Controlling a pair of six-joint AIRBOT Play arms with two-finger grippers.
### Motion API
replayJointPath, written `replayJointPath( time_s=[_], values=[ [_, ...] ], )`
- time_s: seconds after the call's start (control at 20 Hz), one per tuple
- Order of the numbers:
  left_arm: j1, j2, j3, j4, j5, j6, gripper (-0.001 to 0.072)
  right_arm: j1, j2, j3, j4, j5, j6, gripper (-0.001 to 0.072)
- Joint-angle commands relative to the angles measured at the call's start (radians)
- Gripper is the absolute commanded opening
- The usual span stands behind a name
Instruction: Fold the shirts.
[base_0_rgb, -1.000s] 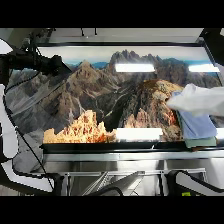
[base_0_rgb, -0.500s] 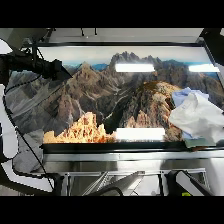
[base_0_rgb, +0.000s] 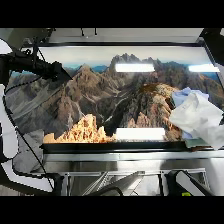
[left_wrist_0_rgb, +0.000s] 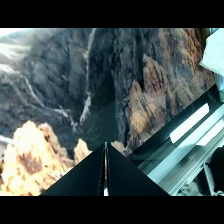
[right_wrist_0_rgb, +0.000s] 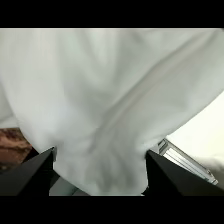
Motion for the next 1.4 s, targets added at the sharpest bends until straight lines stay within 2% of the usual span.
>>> replayJointPath(
  time_s=[0.0,0.1,0.2,0.25,0.3,0.35,0.5,0.65,0.9,1.1,1.35],
  values=[
    [0.001,0.001,0.0,-0.001,-0.002,0.007,0.0014,-0.001,-0.001,0.13,-0.05,-0.001,-0.003,0.0621],
    [0.001,0.001,0.0,0.0,-0.01,0.008,0.0014,0.0,-0.001,0.177,-0.034,-0.001,-0.003,0.0621],
    [0.001,0.001,0.0,-0.001,-0.011,0.008,0.0014,0.0,-0.001,0.186,0.063,-0.008,-0.003,0.0602],
    [0.001,0.001,0.0,-0.001,-0.01,0.008,0.0014,0.0,-0.005,0.186,0.114,-0.01,-0.003,0.0484],
    [0.001,0.005,0.0,-0.002,-0.009,0.008,0.0013,0.0,-0.008,0.186,0.171,-0.013,-0.004,0.0283],
    [0.001,0.014,0.0,-0.003,-0.006,0.008,0.0014,0.001,-0.008,0.186,0.237,-0.025,-0.008,0.0116],
    [0.002,0.079,-0.029,-0.091,0.011,0.029,0.0014,0.002,-0.008,0.182,0.409,-0.071,-0.008,0.0022],
    [0.002,0.222,-0.217,-0.206,0.079,0.095,0.0014,0.036,0.005,0.134,0.488,-0.074,-0.008,0.0022],
    [-0.017,0.49,-0.672,-0.208,0.121,0.174,0.0014,0.237,0.161,-0.202,0.502,-0.178,-0.011,0.0022],
    [-0.017,0.671,-0.953,-0.208,0.148,0.182,0.0014,0.368,0.239,-0.435,0.502,-0.264,-0.012,0.0022],
    [-0.016,0.827,-1.109,-0.207,0.195,0.182,0.0013,0.386,0.24,-0.478,0.506,-0.252,-0.037,0.0022]
  ],
)
